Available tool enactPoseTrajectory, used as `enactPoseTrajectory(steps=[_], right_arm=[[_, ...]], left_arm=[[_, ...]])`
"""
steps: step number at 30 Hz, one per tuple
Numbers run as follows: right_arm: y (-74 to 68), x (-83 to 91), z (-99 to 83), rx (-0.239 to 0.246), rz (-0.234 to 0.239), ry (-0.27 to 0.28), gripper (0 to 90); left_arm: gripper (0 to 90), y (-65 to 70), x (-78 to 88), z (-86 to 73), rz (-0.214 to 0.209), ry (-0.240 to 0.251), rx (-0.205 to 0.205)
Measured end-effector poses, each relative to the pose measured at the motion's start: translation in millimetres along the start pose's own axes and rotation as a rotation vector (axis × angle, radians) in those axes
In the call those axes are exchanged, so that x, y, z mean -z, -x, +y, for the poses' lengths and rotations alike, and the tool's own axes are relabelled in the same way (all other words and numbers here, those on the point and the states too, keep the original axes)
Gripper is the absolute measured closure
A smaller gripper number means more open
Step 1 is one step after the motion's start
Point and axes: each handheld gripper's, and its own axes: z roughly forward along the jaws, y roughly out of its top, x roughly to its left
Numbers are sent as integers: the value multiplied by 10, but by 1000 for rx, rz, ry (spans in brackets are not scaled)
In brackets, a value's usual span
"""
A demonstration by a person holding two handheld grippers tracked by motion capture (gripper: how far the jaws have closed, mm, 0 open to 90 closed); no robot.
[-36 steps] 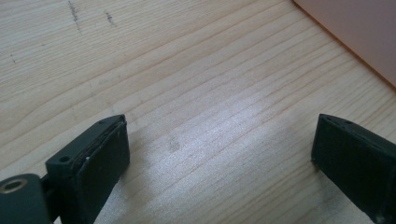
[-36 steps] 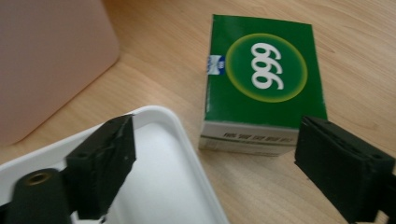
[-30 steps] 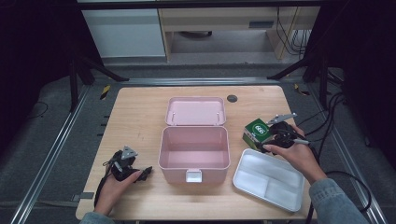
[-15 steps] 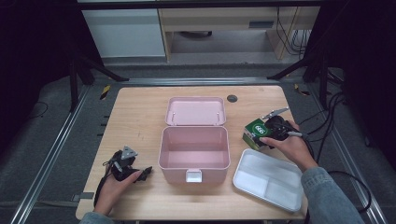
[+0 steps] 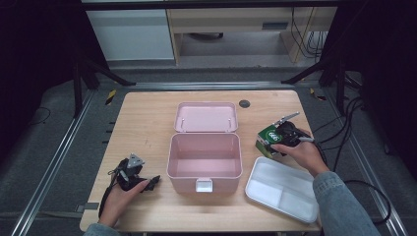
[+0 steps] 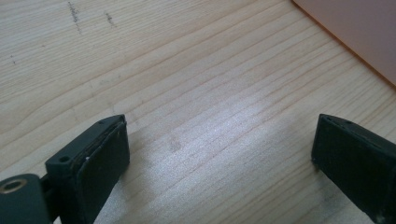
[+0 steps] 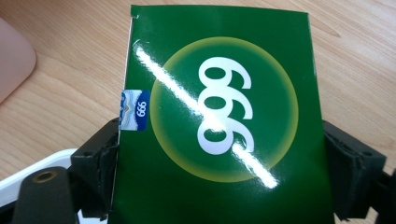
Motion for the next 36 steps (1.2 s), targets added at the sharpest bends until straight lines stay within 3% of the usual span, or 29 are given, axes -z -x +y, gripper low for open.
enactPoseTrajectory(steps=[8,18,24,30,36], right_arm=[[-3,119,23,44,-12,15,176],[-173,658,300,172,-2,95,176],[-391,1047,595,286,40,147,176],[-550,1233,827,351,65,178,176],[-802,1345,1049,431,100,198,177]], left_arm=[[34,0,1,-1,1,0,1],[34,1,0,-1,3,1,3],[34,3,0,-1,3,1,4],[34,3,0,-3,4,2,4],[34,4,-1,-2,5,2,5]])
